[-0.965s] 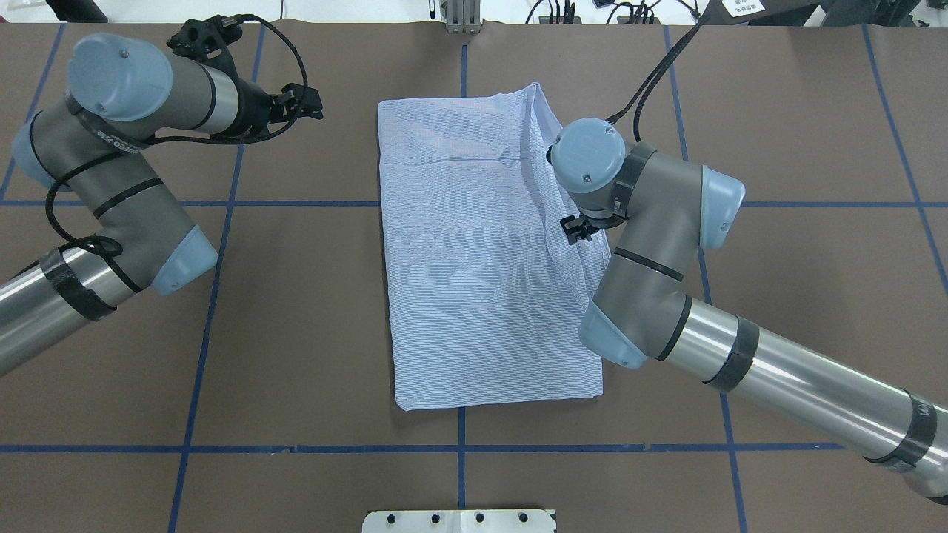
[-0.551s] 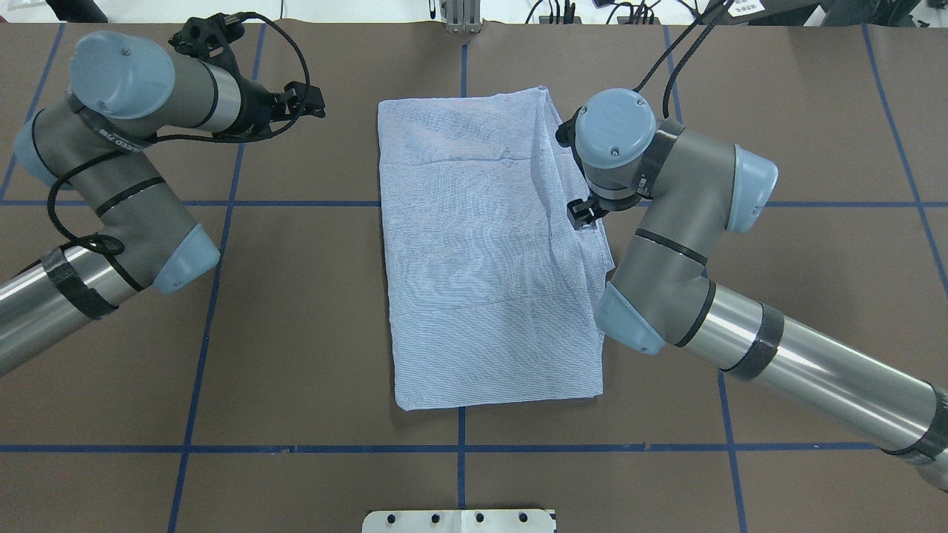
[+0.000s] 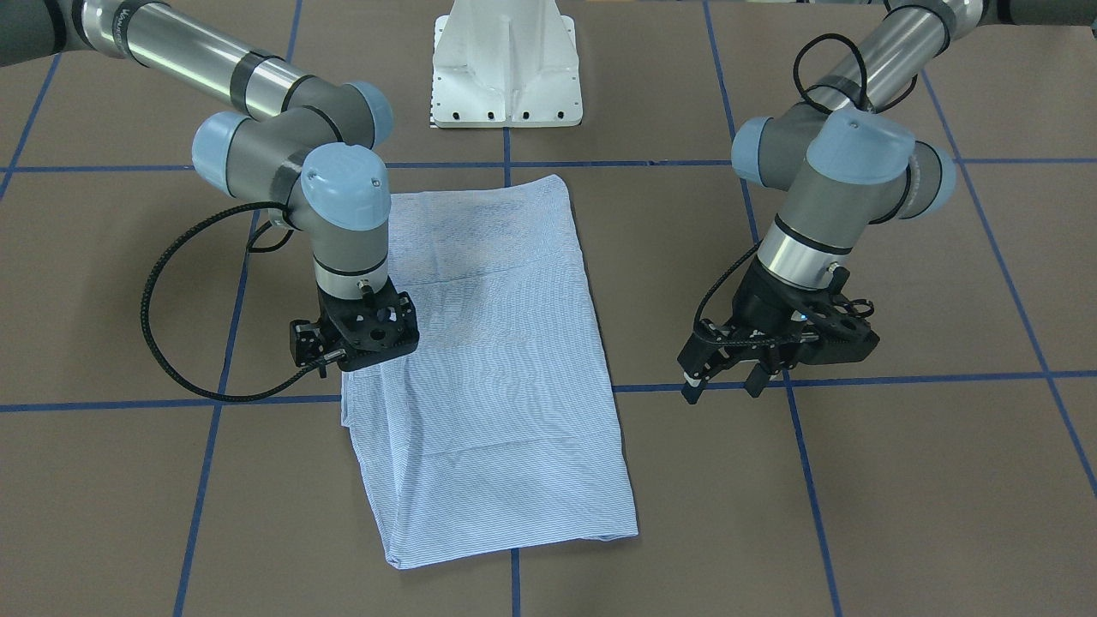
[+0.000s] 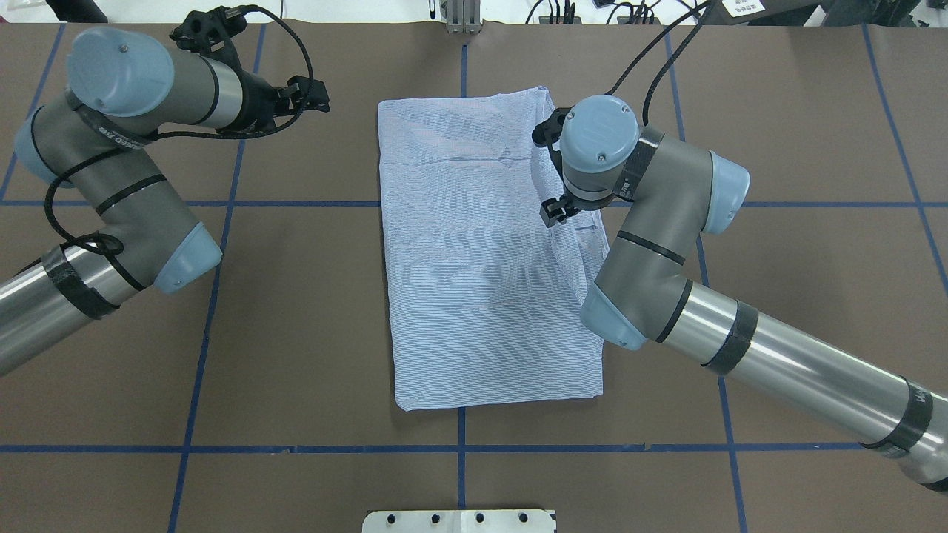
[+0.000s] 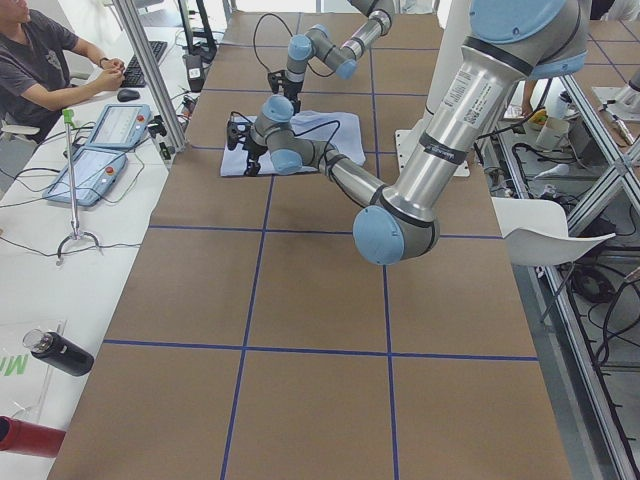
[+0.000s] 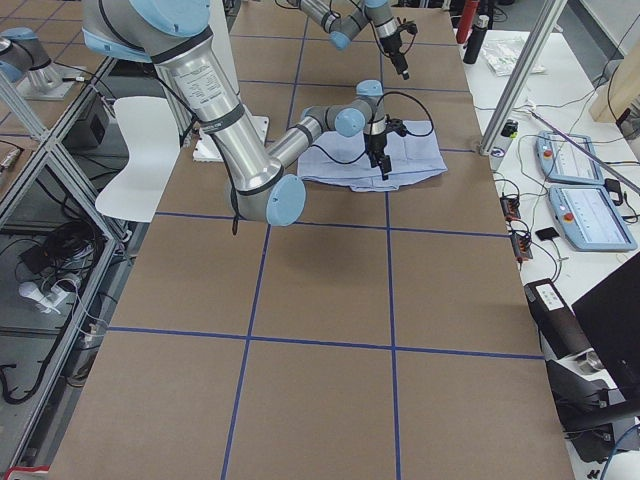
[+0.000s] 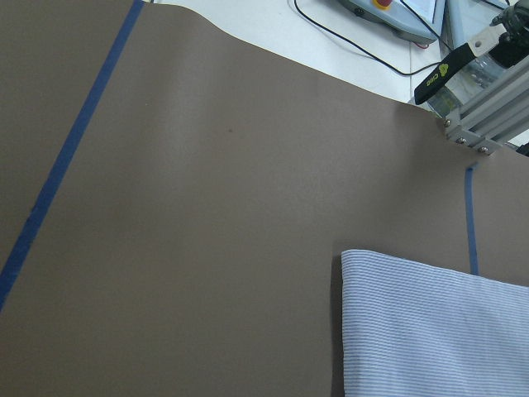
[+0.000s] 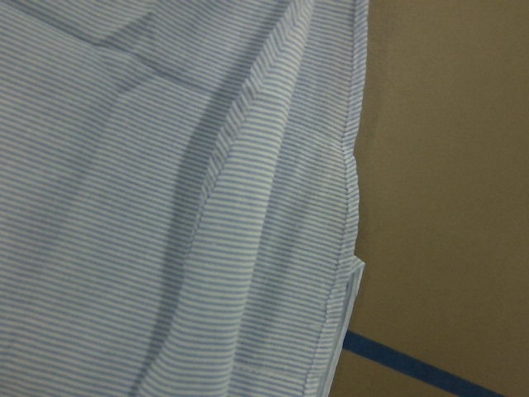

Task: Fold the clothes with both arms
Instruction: 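Lower the right gripper to the shirt's side edge farthest from the left arm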

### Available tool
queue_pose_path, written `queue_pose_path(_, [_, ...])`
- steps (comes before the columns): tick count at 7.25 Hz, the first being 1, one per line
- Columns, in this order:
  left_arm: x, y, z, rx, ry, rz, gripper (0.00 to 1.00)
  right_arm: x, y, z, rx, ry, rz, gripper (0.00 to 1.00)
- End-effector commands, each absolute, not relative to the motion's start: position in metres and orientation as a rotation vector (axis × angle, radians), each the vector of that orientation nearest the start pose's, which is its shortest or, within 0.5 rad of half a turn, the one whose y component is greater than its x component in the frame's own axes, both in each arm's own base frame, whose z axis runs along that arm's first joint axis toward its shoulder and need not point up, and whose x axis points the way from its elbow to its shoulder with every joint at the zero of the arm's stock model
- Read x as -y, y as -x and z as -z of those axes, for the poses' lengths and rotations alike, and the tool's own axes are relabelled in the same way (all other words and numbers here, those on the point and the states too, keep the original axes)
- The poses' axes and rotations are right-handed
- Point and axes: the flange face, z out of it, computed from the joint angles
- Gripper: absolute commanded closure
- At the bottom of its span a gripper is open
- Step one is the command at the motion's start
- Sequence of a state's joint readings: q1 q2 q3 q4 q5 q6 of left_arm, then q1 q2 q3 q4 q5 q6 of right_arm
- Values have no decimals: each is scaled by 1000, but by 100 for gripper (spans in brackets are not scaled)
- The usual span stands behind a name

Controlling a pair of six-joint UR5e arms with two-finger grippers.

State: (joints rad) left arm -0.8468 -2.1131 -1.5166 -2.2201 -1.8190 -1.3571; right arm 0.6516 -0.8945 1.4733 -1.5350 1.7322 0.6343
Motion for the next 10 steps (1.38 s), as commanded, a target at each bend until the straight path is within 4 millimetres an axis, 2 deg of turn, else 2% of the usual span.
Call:
queue_pose_path(1, [589,-375,-279,-1115,-402,415,0,535,523,-289,603,-305,342,0])
queue_pose_path(3, [590,-376,-268,-1129,-408,410,0,523,535,-297,600,-281,347,0])
queue_pose_path(6, [590,-376,-269,-1128,-406,409,0,510,531,-297,563,-236,355,0])
queue_pose_path(10, [589,-376,-268,-1131,-405,407,0,490,552,-305,546,-210,389,0])
